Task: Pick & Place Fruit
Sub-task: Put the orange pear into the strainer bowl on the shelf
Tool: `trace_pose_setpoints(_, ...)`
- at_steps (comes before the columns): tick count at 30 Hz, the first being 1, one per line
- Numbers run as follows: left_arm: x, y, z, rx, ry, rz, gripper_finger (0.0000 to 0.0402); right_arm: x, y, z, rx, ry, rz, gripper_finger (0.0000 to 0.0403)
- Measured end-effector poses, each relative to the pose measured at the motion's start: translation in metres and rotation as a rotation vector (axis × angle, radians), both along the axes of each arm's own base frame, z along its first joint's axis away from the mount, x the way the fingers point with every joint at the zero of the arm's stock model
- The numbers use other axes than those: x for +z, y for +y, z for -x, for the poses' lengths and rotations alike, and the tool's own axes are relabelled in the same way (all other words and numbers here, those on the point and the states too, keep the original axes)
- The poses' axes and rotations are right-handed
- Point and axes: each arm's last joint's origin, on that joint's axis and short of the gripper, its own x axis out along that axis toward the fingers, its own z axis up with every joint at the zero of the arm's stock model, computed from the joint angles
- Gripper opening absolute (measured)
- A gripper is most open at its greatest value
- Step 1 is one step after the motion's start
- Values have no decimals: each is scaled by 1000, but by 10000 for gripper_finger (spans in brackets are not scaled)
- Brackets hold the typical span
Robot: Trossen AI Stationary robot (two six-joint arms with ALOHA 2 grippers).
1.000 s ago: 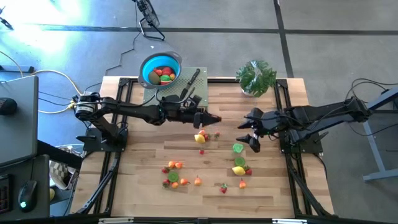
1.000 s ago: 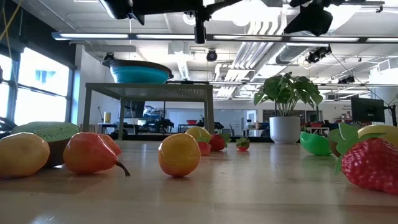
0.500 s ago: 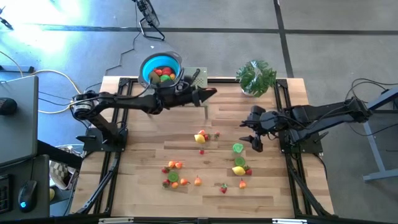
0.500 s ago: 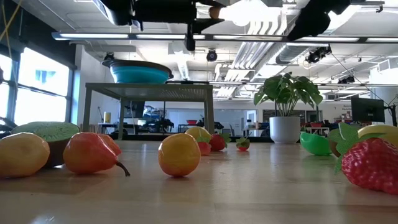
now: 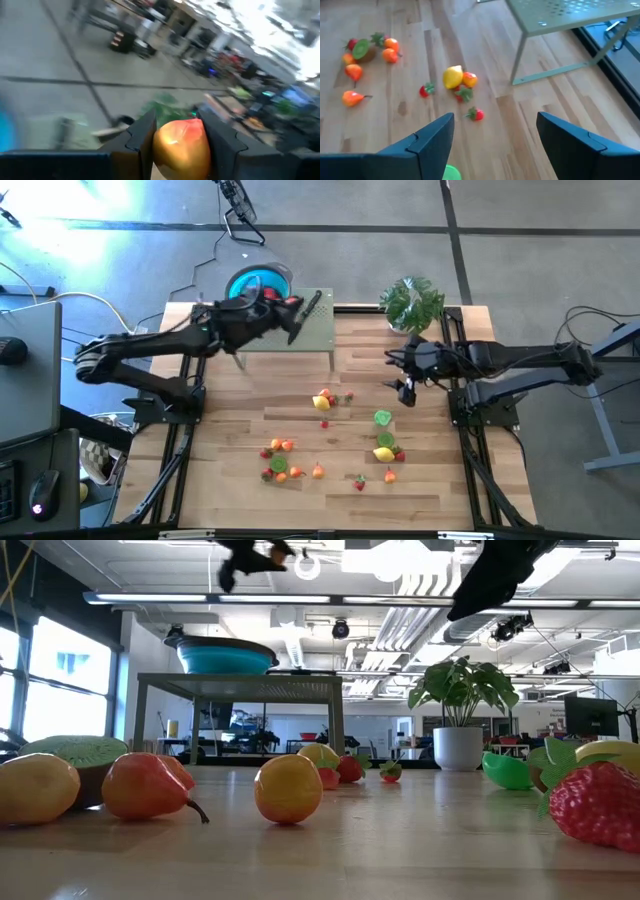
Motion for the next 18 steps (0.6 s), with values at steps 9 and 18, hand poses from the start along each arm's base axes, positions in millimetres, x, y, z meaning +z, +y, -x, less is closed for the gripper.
trace_pose_setpoints(9,0,19,35,118,132,29,127,3,-17,-1,-87,-41,1,276)
trace_pose_setpoints(18,-11,49,49,107,222,102,127,5,-29,-6,-157,-92,-12,276)
